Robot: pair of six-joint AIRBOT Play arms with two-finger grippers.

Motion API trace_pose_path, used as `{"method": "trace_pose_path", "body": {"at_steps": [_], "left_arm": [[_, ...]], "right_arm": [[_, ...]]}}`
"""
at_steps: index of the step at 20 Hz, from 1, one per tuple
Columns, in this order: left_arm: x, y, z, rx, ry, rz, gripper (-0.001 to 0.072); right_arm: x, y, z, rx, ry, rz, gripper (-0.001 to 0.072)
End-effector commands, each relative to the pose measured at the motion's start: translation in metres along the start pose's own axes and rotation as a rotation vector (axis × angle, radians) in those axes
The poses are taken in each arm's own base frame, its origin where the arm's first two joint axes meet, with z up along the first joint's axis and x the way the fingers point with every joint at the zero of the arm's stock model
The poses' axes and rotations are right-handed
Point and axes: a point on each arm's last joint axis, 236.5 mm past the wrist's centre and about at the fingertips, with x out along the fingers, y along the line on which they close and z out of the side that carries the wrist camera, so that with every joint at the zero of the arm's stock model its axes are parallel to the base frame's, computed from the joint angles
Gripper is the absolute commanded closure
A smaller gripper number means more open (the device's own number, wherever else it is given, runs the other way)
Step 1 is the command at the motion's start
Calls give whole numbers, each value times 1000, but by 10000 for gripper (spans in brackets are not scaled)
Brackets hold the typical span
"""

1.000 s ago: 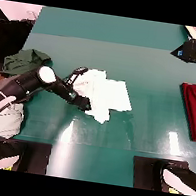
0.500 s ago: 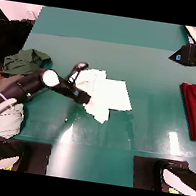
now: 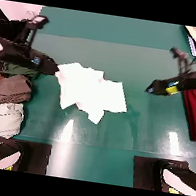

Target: Fold the shirts.

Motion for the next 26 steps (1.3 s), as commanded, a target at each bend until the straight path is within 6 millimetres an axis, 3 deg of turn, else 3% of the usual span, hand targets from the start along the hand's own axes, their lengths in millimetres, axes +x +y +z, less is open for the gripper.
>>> {"method": "trace_pose_path", "body": {"at_steps": [1,7,13,14,16,17,19,21,24,26], "left_arm": [[-18,18,-7,0,26,54,684],[-18,17,-9,0,33,53,683],[-18,18,-8,-1,31,53,684],[-18,17,-8,-1,31,53,684],[-18,18,-8,-1,31,53,684],[-18,18,-8,0,31,55,684],[-24,23,-2,14,15,84,684],[-48,30,22,50,-59,145,684],[-108,25,73,107,-238,209,684],[-151,12,101,136,-361,219,684]], "right_arm": [[69,2,-13,111,33,159,239],[138,12,1,226,35,287,271],[186,36,-14,204,77,273,285],[190,38,-13,194,68,264,389],[191,38,-5,179,26,243,668],[186,38,2,162,-5,239,688],[154,34,29,152,-114,237,690],[90,25,73,117,-276,229,691],[-50,16,137,34,-570,179,692],[-153,26,159,-57,-764,132,692]]}}
